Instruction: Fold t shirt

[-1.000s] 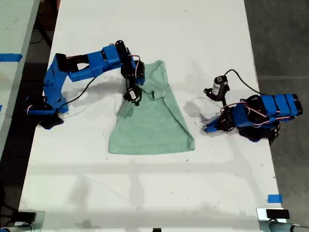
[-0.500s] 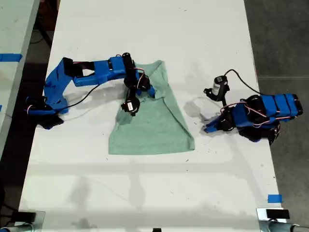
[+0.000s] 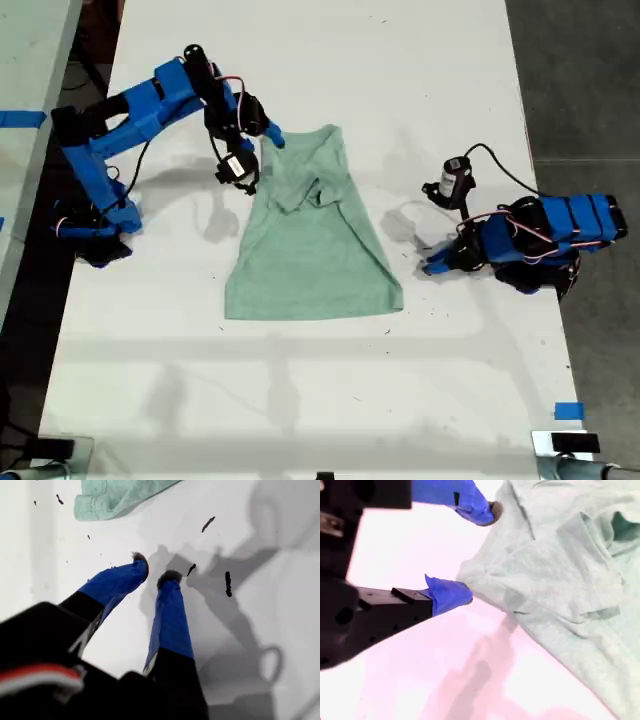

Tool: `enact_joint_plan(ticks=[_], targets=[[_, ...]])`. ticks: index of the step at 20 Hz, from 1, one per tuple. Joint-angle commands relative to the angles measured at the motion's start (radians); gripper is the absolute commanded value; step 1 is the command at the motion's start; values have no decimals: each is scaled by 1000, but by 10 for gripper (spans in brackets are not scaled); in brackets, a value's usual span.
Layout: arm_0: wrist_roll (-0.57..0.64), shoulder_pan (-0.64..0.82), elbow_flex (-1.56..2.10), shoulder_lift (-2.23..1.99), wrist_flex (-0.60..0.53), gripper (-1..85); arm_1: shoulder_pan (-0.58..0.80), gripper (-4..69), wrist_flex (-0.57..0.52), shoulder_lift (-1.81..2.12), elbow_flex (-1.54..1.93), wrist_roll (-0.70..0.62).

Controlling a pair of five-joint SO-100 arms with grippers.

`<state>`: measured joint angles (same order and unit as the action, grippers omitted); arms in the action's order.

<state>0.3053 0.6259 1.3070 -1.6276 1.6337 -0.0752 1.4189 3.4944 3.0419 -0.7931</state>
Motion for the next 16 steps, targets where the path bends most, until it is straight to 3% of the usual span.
enact_joint_plan(ticks=[1, 7, 11, 15, 16], targets=[[-52, 21, 189, -302, -14, 198, 8, 77, -31, 6, 43, -14], [-235, -78, 989, -996, -149, 167, 8, 76, -31, 6, 43, -14], [-365, -275, 1123, -1405, -207, 120, 8, 76, -31, 6, 43, -14], [-474, -466, 1542, -1887, -491, 47, 8, 76, -31, 6, 43, -14], [-506, -488, 1608, -1902, -509, 44, 8, 76, -31, 6, 43, -14]])
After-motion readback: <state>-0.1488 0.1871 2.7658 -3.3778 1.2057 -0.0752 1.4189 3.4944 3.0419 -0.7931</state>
